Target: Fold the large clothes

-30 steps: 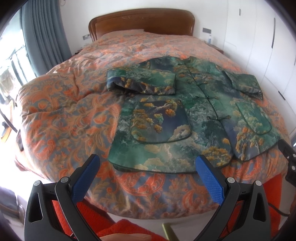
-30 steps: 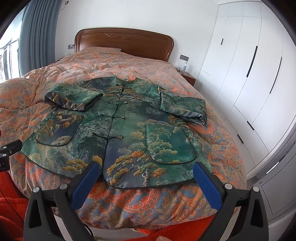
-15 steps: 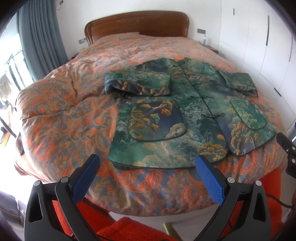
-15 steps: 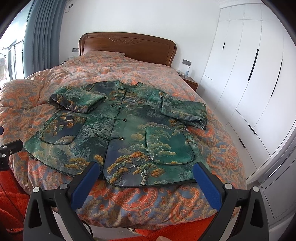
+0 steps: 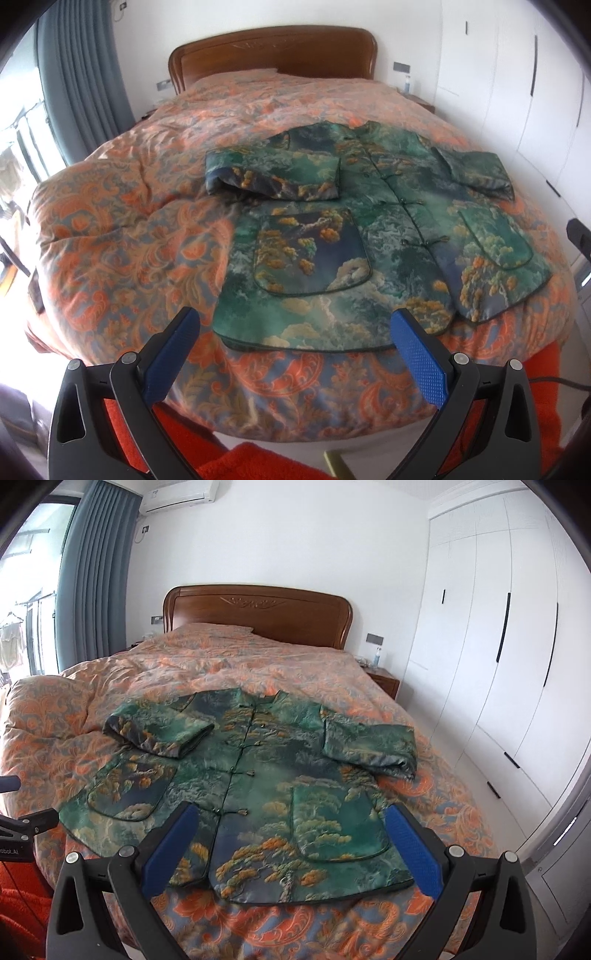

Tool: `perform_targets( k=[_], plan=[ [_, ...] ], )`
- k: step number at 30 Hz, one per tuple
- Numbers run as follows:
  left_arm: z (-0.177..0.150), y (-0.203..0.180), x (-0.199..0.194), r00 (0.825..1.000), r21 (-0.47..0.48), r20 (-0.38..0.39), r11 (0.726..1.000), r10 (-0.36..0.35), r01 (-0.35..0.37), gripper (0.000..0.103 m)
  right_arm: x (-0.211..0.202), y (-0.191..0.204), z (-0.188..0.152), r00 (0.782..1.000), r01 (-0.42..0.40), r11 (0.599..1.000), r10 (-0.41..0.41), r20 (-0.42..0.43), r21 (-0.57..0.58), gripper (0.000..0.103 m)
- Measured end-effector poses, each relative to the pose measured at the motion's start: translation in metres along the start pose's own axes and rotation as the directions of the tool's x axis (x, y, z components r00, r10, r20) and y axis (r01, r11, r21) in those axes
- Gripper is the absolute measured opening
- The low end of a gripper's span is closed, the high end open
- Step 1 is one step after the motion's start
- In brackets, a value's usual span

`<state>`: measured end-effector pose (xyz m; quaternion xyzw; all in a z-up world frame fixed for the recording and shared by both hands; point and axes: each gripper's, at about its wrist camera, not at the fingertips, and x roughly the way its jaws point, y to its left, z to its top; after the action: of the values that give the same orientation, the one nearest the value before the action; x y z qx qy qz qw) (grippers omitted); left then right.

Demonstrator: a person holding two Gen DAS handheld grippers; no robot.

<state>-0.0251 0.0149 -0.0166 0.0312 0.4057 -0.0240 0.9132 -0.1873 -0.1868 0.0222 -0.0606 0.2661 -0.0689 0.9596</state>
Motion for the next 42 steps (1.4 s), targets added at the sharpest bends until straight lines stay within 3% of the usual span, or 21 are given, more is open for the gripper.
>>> perform_targets(
  k=[9,17,20,23,26,29,32,35,38,39,40,41,42],
  plan=[
    [0.006,-0.009,0.014,0.999,0.014,-0.045,1.000,0.003,-0.003,0.103,0.014,-0.004,-0.012,0.996,-0.015,0.999,0.018,-0.091,0.029,0.103],
    [0.006,-0.009,0.018,0.999,0.013,-0.053,1.000,0.013,-0.013,0.103,0.025,-0.007,-0.007,0.997,-0.022,1.000,0.023,-0.072,0.014,0.103],
    [0.005,-0.007,0.022,0.998,0.009,-0.061,1.000,0.012,-0.011,0.103,0.039,-0.005,-0.005,0.992,-0.100,0.995,0.098,-0.079,-0.024,0.103],
    [0.003,-0.003,0.025,0.997,0.006,-0.070,1.000,0.015,-0.014,0.103,0.067,-0.006,-0.009,0.972,-0.155,0.988,0.147,-0.185,-0.029,0.103],
    [0.001,0.002,0.029,0.996,-0.011,-0.088,1.000,0.016,-0.017,0.103,0.099,-0.024,-0.002,0.978,-0.121,0.991,0.109,-0.180,-0.057,0.103],
    [0.000,0.004,0.031,0.995,-0.026,-0.100,1.000,0.014,-0.017,0.103,0.158,-0.057,0.018,0.982,0.015,0.997,-0.029,-0.187,-0.075,0.103],
    [-0.002,0.005,0.030,0.994,-0.032,-0.105,0.999,0.023,-0.026,0.103,0.247,-0.081,0.037,0.955,0.081,0.988,-0.115,-0.272,-0.130,0.103],
    [-0.003,0.009,0.031,0.993,-0.039,-0.114,0.998,0.041,-0.045,0.103,0.316,-0.072,0.042,0.930,0.019,0.974,-0.100,-0.355,-0.226,0.102],
    [-0.004,0.017,0.033,0.990,-0.059,-0.132,0.996,0.055,-0.063,0.103,0.362,-0.053,0.040,0.918,-0.007,0.951,-0.116,-0.380,-0.309,0.100],
    [-0.004,0.020,0.035,0.989,-0.068,-0.139,0.995,0.057,-0.067,0.103,0.374,-0.049,0.039,0.917,0.014,0.941,-0.147,-0.371,-0.337,0.099],
    [-0.005,0.021,0.036,0.988,-0.073,-0.146,0.995,0.058,-0.069,0.103,0.382,-0.050,0.037,0.916,0.026,0.940,-0.158,-0.368,-0.339,0.090],
    [-0.005,0.023,0.038,0.987,-0.078,-0.153,0.994,0.057,-0.070,0.103,0.389,-0.055,0.039,0.916,0.026,0.950,-0.147,-0.373,-0.311,0.061],
    [-0.005,0.024,0.040,0.986,-0.083,-0.160,0.994,0.055,-0.069,0.103,0.393,-0.066,0.041,0.915,0.010,0.965,-0.114,-0.388,-0.260,0.040]
  ],
)
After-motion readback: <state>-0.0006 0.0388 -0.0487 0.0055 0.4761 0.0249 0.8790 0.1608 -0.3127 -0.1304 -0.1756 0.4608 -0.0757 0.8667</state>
